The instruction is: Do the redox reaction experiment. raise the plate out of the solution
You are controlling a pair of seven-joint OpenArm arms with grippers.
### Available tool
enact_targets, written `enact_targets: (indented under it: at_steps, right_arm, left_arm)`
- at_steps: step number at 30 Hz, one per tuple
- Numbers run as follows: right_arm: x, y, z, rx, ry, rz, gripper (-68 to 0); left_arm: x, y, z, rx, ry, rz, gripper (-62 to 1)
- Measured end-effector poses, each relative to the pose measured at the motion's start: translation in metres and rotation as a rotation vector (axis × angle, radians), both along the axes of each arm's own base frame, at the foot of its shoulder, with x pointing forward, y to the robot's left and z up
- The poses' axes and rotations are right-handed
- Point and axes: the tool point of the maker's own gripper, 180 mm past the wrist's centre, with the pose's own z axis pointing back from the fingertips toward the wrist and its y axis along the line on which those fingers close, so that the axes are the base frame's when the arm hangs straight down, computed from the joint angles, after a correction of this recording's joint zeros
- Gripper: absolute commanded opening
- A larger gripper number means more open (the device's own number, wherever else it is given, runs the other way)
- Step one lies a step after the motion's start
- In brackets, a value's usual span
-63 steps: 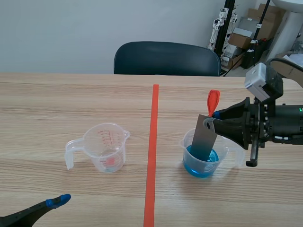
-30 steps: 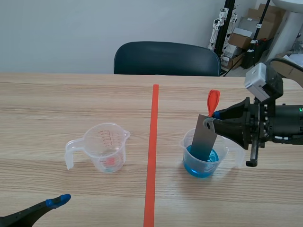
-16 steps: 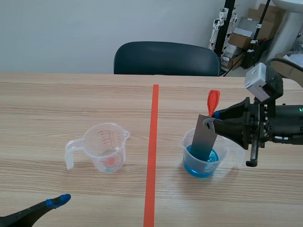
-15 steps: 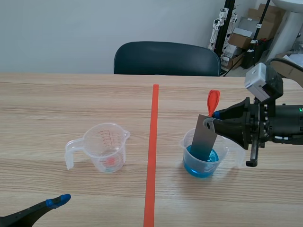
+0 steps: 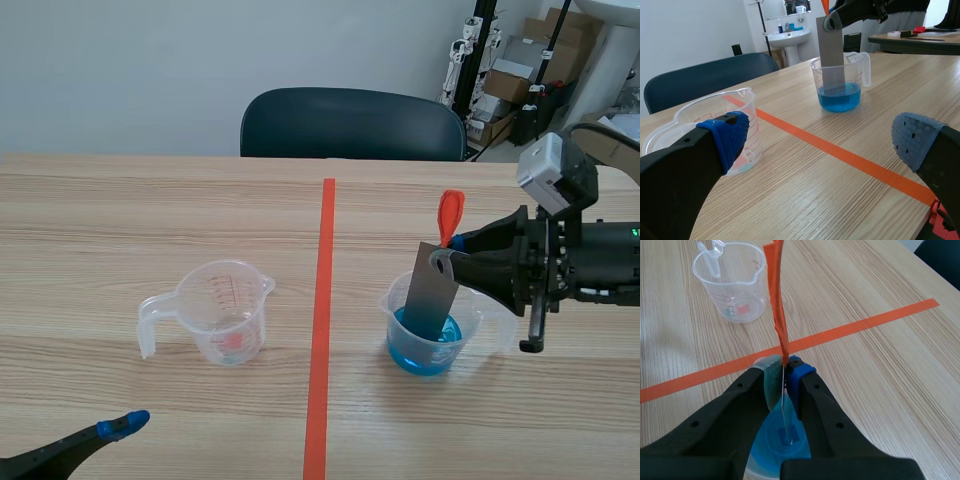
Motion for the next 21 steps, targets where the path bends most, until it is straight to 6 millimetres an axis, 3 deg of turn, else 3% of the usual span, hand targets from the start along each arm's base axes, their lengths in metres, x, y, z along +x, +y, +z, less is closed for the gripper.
enact_targets:
  at_steps: [13,21]
  right_arm:
    - [0.000,-0.007,0.019,0.054,-0.048,0.004,-67.1]
    - [-0.009,-0.001,0.038,0.061,-0.077,0.057,-67.1]
  left_arm:
    - [0.000,0.000,0.000,0.000,0.000,0.000,-0.7]
    - [0.000,0.000,0.000,0.000,0.000,0.000,-0.7]
